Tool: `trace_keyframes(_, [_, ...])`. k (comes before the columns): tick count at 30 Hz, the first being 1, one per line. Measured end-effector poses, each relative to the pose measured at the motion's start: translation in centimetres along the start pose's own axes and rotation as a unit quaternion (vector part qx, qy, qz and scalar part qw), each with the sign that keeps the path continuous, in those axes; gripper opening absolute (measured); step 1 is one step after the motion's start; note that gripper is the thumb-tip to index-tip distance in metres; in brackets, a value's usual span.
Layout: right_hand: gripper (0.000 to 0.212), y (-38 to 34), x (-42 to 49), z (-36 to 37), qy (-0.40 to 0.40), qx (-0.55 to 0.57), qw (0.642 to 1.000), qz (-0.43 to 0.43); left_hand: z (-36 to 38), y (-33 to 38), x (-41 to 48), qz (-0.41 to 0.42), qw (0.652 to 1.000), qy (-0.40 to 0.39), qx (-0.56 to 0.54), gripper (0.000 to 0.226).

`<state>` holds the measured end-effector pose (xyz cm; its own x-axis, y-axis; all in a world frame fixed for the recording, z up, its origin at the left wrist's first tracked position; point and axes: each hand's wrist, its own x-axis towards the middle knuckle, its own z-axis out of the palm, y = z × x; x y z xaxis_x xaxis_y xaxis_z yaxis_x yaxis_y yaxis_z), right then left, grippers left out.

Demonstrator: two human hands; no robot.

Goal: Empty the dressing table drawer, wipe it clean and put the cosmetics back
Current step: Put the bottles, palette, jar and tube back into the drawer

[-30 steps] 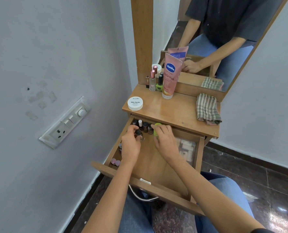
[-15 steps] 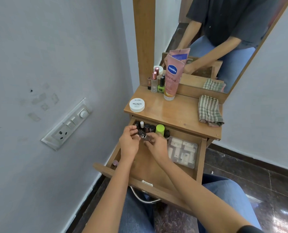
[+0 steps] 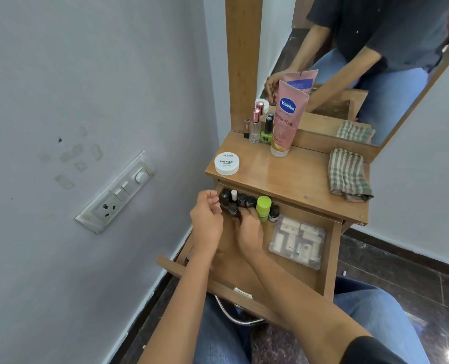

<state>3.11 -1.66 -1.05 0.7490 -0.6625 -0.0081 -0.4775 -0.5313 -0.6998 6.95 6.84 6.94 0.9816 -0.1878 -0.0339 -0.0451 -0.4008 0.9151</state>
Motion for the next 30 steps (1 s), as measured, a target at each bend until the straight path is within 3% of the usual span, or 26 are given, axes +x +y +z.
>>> trace_keyframes(9, [0.025, 0.7, 0.3, 1.4, 0.021, -0.017, 0.999, 0.019, 0.0, -0.3, 0.3, 0.023, 0.998, -0.009, 0.057, 0.032])
trace_keyframes(30, [0.014, 0.7, 0.4, 0.3, -0.008, -0.041, 0.999, 0.013, -0.1, -0.6, 0.0, 0.036, 0.997, -0.012, 0.069, 0.029])
